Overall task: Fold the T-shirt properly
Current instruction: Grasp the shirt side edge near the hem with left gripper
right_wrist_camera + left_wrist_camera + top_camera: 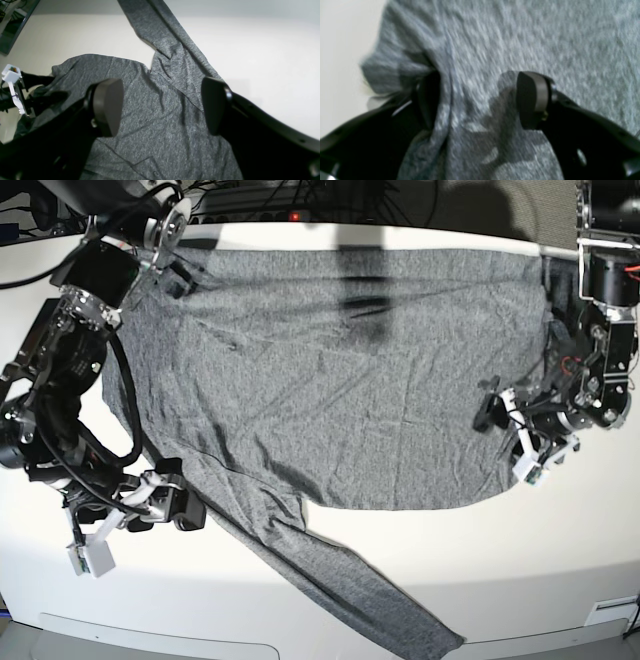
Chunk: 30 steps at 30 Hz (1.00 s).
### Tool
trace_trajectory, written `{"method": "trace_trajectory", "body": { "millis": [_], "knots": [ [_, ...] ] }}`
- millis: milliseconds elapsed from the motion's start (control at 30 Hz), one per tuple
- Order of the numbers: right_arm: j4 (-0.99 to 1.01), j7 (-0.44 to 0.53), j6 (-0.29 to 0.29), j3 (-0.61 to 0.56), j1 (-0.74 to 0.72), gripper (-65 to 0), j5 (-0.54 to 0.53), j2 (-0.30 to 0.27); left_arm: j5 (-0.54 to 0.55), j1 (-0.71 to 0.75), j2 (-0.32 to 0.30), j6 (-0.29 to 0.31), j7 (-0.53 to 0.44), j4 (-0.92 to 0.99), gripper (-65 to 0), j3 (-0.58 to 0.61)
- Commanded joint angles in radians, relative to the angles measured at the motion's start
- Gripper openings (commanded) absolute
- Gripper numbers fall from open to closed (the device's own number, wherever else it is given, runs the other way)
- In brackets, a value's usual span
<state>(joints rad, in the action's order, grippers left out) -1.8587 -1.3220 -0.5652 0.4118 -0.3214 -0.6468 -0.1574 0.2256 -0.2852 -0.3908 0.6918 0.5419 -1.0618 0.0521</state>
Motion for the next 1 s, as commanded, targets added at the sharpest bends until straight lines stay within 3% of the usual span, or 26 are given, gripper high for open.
{"method": "trace_trajectory", "body": {
  "millis": [0, 233, 367, 433, 500, 733, 967],
  "knots": [
    [-0.015, 0.021, -0.005, 0.001, -0.024, -17.5, -0.012, -0.006, 0.011, -0.039, -0.024, 0.006, -0.014, -0.013, -19.9, -0.006],
    [-0.015, 0.021, -0.005, 0.001, -0.024, -17.5, -0.011, -0.006, 0.011, -0.092, -0.127, 0.005, -0.018, -0.013, -19.9, -0.006],
    [-0.015, 0.021, -0.005, 0.001, -0.024, -17.5, -0.012, -0.006, 0.016, -0.094, -0.158, -0.173, -0.041, -0.006, -19.9, -0.006],
    [-0.015, 0.021, -0.005, 0.001, -0.024, -17.5, -0.012, -0.006, 0.059, -0.095, -0.149, -0.244, -0.026, 0.015, -19.9, -0.006],
    [-0.015, 0.021, -0.005, 0.001, -0.024, -17.5, -0.012, -0.006, 0.086, -0.098, -0.121, -0.262, 0.014, 0.046, -19.9, -0.006],
    [-0.015, 0.021, -0.005, 0.001, -0.024, -17.5, -0.012, -0.006, 0.108, -0.128, 0.008, -0.262, 0.034, 0.153, -19.9, -0.010],
    [-0.015, 0.021, -0.005, 0.002, -0.023, -17.5, -0.004, -0.006, 0.149, -0.193, 0.041, -0.258, 0.037, 0.185, -19.9, -0.161]
  ]
}}
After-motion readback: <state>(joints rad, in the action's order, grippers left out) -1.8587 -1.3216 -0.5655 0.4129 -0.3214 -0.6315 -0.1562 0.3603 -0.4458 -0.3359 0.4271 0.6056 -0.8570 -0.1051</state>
